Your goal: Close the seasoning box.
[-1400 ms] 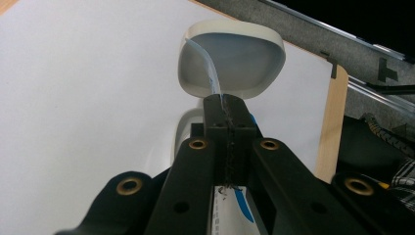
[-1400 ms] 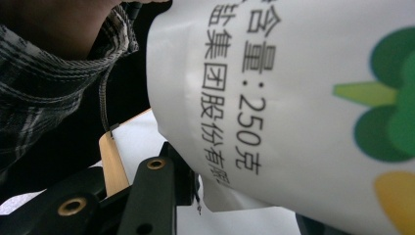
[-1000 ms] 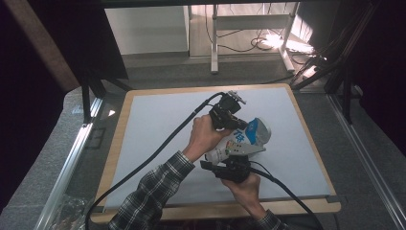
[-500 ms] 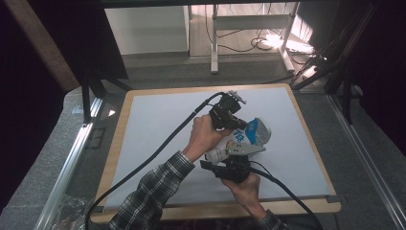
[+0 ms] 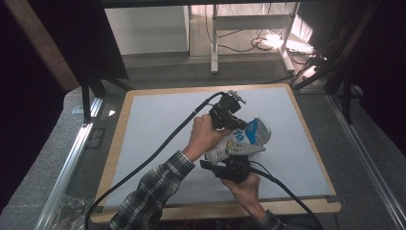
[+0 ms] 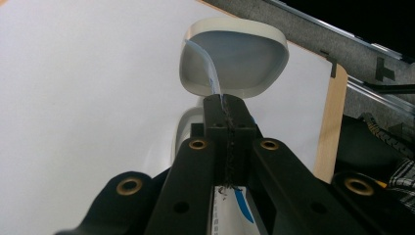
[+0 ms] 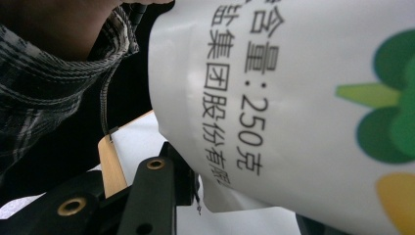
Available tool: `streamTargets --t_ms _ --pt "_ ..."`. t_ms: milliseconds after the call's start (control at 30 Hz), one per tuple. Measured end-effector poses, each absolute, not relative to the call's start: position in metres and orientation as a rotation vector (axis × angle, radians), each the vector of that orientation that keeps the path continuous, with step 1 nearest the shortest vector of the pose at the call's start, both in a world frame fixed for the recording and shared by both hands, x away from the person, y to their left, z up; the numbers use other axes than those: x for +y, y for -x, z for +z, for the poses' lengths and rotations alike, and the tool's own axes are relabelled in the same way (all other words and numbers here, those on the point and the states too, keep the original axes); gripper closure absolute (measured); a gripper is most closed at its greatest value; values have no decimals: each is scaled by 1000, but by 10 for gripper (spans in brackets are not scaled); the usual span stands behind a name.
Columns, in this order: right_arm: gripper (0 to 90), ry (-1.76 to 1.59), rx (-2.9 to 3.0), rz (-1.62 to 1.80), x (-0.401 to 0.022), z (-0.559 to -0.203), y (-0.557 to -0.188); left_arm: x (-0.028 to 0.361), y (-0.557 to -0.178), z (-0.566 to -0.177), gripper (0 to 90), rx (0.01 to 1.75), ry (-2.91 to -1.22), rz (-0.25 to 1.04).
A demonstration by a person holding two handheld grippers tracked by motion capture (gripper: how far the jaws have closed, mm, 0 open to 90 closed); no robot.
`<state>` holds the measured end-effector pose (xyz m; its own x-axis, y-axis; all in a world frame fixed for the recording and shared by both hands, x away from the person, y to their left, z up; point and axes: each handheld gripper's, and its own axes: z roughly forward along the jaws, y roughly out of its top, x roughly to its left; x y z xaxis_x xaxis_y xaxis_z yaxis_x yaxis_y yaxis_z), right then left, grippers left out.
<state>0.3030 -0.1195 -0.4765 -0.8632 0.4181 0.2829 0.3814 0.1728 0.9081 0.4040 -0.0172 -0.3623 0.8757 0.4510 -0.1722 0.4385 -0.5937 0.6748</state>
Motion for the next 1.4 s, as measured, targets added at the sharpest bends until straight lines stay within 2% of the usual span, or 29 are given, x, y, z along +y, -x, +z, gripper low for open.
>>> streamTargets --t_ms 1400 --pt "635 -841 2363 1832 -117 -476 -302 -18 -406 -362 900 645 -2292 1"
